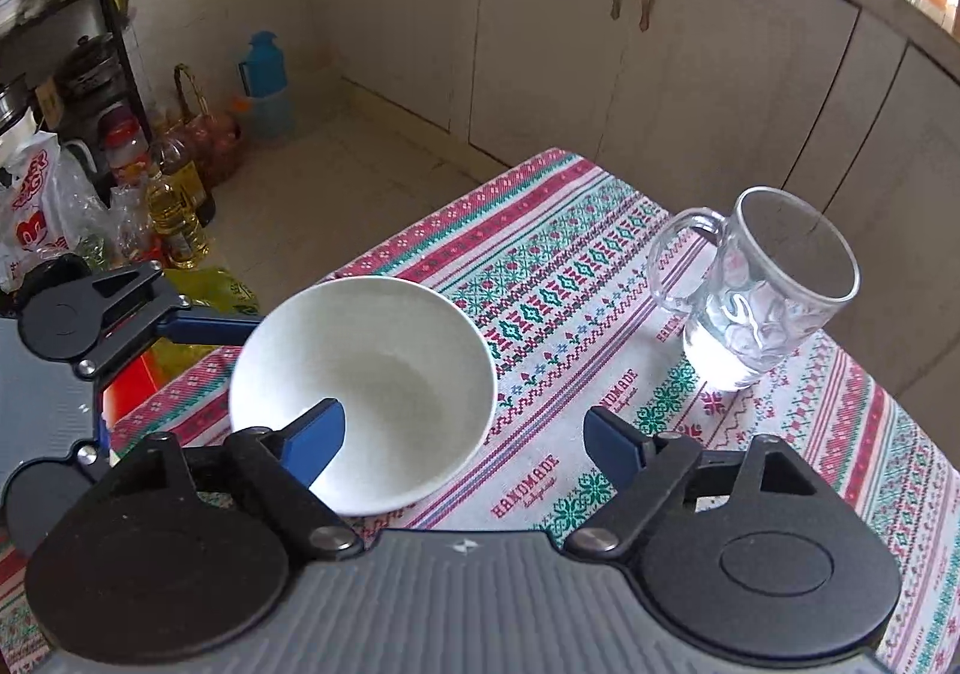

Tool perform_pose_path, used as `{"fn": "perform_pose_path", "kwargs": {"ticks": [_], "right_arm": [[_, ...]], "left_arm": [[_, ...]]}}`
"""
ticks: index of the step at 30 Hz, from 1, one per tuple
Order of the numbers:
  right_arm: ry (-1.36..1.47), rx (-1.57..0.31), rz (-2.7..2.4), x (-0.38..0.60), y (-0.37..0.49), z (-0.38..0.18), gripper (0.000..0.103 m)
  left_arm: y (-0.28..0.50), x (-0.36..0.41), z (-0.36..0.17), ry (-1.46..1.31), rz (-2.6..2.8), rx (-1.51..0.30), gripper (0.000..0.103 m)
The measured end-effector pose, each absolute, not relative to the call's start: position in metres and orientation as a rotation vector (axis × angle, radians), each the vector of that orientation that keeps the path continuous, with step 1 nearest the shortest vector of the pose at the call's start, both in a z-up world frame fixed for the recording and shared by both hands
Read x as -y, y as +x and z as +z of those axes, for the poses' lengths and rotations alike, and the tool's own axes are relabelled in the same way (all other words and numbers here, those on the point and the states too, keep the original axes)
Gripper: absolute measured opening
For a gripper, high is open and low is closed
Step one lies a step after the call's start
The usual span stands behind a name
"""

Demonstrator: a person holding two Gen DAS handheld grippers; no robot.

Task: Organize plates and bowls
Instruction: 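Grasp the last white bowl rim with the left gripper while the right gripper presses inside, then carry the white bowl with both grippers toward the bowls by the plate stack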

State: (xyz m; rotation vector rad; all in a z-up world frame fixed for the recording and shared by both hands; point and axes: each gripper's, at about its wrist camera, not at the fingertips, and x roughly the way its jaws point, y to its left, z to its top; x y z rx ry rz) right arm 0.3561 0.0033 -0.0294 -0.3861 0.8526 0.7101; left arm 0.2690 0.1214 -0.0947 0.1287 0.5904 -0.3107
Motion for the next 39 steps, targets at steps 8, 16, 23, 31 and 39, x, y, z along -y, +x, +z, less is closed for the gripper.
{"fn": "perform_pose_path", "kwargs": {"ticks": [8,16,23,31,39], "right_arm": [[-0.368,-0.889,0.73,-0.008,0.367,-0.043,0.081],[-0.351,-0.893,0.769,-0.013,0.371,-0.047,0.07],[-0.341,-0.885,0.794,-0.017,0.372,-0.049,0.06],[-0.333,-0.883,0.796,-0.018,0.372,-0.049,0.059],[-0.343,-0.866,0.797,-0.017,0.362,-0.041,0.059]], "left_arm": [[0.278,-0.121,-0.099,0.123,-0.326,-0.592,0.098],[0.281,-0.12,-0.098,0.119,-0.341,-0.58,0.097],[0.278,-0.12,-0.094,0.133,-0.357,-0.551,0.094],[0.276,-0.118,-0.093,0.137,-0.366,-0.548,0.091],[0.267,-0.115,-0.085,0.134,-0.359,-0.549,0.091]]}}
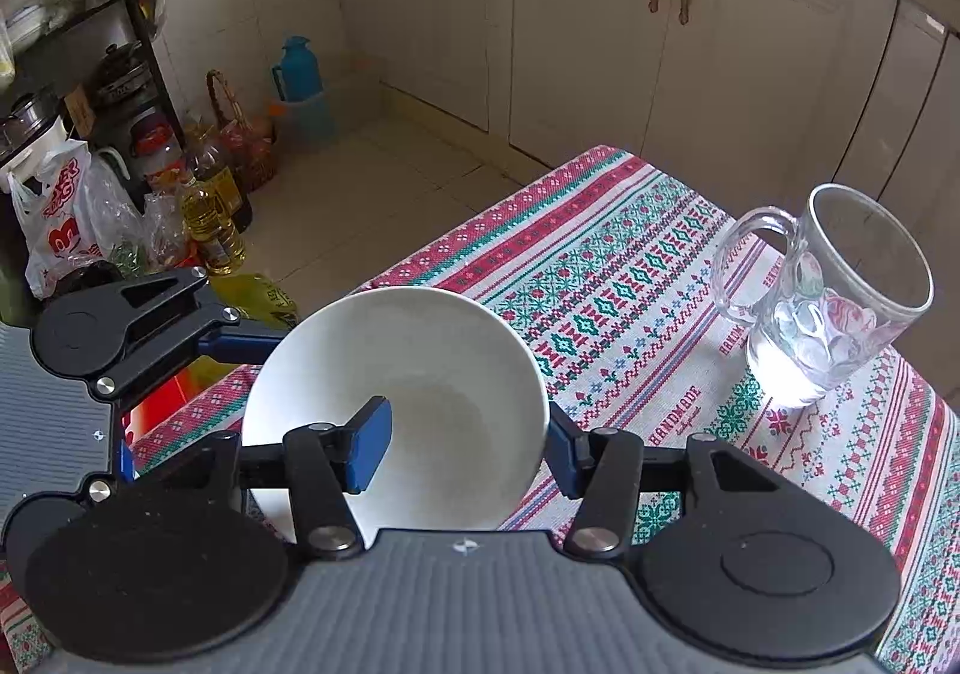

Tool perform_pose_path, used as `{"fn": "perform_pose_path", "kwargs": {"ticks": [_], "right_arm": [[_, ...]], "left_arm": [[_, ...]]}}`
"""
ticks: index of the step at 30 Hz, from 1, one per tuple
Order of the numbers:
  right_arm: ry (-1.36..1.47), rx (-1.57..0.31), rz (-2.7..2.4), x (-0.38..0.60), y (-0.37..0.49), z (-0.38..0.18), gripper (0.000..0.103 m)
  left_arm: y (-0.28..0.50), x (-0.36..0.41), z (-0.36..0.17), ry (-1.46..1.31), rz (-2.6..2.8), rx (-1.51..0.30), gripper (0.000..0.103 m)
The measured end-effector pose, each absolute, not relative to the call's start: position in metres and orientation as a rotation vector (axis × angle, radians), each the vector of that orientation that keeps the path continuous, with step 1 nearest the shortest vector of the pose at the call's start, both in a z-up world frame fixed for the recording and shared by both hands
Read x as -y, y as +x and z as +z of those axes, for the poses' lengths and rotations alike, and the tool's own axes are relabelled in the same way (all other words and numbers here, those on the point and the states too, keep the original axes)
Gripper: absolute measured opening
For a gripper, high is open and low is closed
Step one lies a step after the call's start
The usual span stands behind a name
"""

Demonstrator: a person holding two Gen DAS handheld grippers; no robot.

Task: Organize plates and bowls
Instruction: 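Carry the white bowl with both grippers toward the bowls by the plate stack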

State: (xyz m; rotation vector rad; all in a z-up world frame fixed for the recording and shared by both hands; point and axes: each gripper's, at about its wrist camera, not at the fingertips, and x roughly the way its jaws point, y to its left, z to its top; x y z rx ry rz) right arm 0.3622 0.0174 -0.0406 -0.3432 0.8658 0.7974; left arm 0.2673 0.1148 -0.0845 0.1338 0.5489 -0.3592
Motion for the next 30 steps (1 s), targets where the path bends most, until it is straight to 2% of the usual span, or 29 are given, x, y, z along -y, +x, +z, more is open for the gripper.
{"fn": "perform_pose_path", "kwargs": {"ticks": [30], "right_arm": [[-0.345,-0.786,0.807,0.049,0.228,0.029,0.06]], "left_arm": [[0.144,-0.059,-0.011,0.221,-0.411,-0.528,0.091]]}}
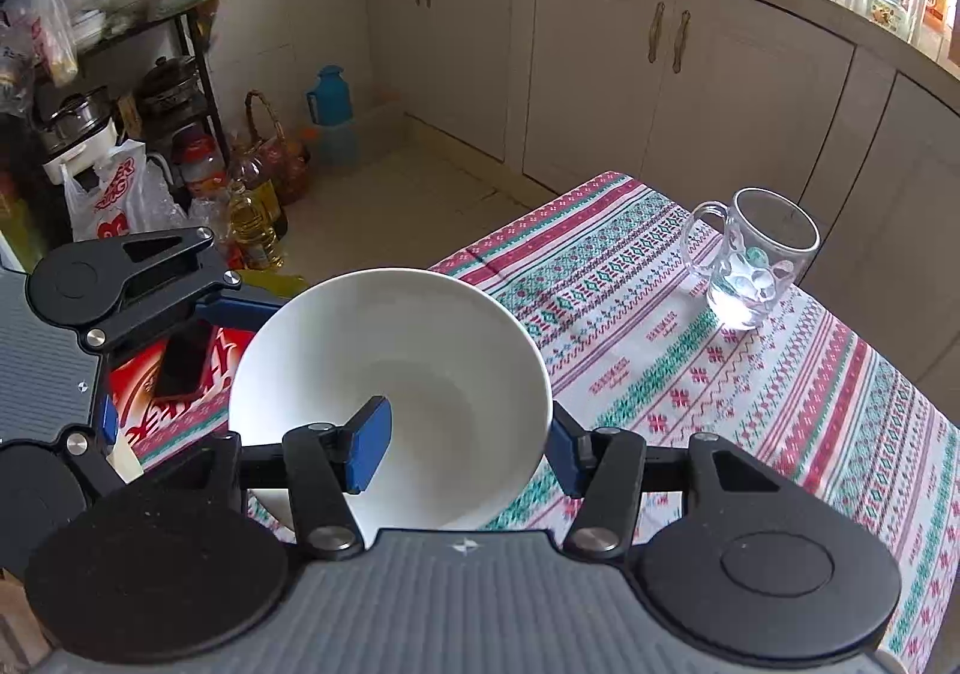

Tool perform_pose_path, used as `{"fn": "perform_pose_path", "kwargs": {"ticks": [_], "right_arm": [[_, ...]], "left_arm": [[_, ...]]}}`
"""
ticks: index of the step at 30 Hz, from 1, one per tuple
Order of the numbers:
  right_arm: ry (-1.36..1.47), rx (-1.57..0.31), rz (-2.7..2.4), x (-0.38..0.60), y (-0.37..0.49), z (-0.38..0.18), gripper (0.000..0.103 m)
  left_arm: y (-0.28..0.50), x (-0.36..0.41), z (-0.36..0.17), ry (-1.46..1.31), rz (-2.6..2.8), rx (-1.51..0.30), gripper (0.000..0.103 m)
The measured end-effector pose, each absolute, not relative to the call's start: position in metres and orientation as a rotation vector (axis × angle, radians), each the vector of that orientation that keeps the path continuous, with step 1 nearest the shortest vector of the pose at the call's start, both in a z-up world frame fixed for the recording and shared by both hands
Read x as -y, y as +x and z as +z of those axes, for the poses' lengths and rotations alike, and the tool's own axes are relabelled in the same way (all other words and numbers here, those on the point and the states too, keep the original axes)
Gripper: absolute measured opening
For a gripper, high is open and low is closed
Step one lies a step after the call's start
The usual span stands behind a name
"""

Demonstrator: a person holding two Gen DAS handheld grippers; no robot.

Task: Organize plates and bowls
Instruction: 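Carry the white bowl with both grippers toward the bowls by the plate stack, then lower the white bowl into the bowl pair and open both grippers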

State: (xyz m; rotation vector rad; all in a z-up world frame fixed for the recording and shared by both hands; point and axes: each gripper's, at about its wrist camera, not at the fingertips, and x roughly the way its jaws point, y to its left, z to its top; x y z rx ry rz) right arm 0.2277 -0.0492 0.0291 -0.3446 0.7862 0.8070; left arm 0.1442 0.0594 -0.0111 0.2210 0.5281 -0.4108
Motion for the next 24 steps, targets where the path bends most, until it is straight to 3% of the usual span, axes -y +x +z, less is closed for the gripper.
{"fn": "perform_pose_path", "kwargs": {"ticks": [24], "right_arm": [[-0.315,-0.783,0.747,0.113,0.149,0.027,0.061]], "left_arm": [[0.094,-0.011,-0.014,0.238,-0.523,-0.546,0.091]]}}
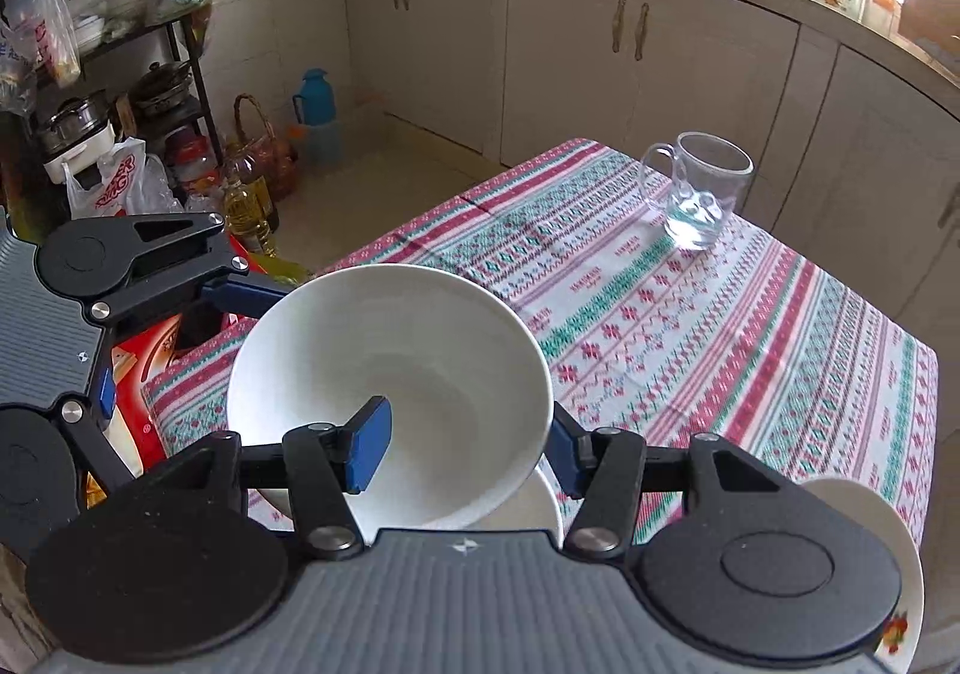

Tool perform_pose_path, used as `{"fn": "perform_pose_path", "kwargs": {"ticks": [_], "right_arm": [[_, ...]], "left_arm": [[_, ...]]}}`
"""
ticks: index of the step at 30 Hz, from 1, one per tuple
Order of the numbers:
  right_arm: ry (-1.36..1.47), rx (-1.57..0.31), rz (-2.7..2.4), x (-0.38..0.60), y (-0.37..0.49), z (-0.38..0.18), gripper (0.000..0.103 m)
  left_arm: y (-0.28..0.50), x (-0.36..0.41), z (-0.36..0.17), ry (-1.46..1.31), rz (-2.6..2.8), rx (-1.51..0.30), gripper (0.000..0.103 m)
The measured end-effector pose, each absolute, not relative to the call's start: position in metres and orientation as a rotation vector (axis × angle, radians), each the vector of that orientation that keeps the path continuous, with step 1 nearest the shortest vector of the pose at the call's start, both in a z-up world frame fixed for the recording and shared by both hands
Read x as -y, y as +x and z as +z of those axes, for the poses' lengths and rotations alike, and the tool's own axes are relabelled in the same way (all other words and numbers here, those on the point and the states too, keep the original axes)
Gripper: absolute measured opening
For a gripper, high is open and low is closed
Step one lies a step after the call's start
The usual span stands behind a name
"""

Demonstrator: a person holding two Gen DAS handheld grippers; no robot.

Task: Organize plates and bowls
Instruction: 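Lower the white bowl into the bowl pair and open both grippers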

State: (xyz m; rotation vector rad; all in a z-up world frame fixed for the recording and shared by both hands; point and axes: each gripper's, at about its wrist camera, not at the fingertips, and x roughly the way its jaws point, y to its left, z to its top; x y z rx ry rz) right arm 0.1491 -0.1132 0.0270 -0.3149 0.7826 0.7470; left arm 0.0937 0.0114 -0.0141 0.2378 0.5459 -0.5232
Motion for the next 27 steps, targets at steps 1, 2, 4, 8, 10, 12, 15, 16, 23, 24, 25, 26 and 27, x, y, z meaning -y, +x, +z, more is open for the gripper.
{"fn": "perform_pose_path", "kwargs": {"ticks": [1,2,4,8,10,12,15,16,23,24,25,26,27], "right_arm": [[-0.313,-0.783,0.744,0.116,0.147,0.026,0.061],[-0.309,-0.785,0.742,0.119,0.145,0.025,0.061],[-0.303,-0.79,0.738,0.124,0.142,0.022,0.061],[-0.3,-0.802,0.724,0.13,0.134,0.015,0.061],[-0.297,-0.805,0.72,0.132,0.132,0.012,0.061],[-0.289,-0.811,0.719,0.135,0.132,0.009,0.062],[-0.284,-0.82,0.712,0.137,0.133,0.004,0.062],[-0.287,-0.822,0.71,0.137,0.133,0.002,0.062],[-0.289,-0.824,0.708,0.136,0.138,-0.002,0.062],[-0.29,-0.825,0.707,0.135,0.139,-0.003,0.062],[-0.289,-0.826,0.707,0.135,0.139,-0.004,0.062],[-0.285,-0.826,0.709,0.135,0.14,-0.004,0.063],[-0.282,-0.826,0.71,0.136,0.14,-0.004,0.063]], "left_arm": [[0.093,-0.01,-0.016,0.237,-0.527,-0.551,0.091],[0.092,-0.008,-0.018,0.235,-0.532,-0.556,0.091],[0.09,-0.006,-0.021,0.229,-0.542,-0.569,0.091],[0.087,-0.003,-0.026,0.221,-0.557,-0.579,0.091],[0.085,-0.001,-0.028,0.22,-0.561,-0.58,0.091],[0.085,0.0,-0.029,0.214,-0.565,-0.585,0.091],[0.087,0.001,-0.032,0.208,-0.57,-0.593,0.091],[0.087,0.001,-0.032,0.207,-0.571,-0.596,0.091],[0.095,0.0,-0.035,0.2,-0.572,-0.625,0.092],[0.096,0.0,-0.034,0.196,-0.573,-0.629,0.092],[0.097,-0.001,-0.034,0.194,-0.574,-0.632,0.092],[0.098,-0.001,-0.034,0.194,-0.577,-0.635,0.092],[0.099,-0.001,-0.034,0.195,-0.58,-0.64,0.092]]}}
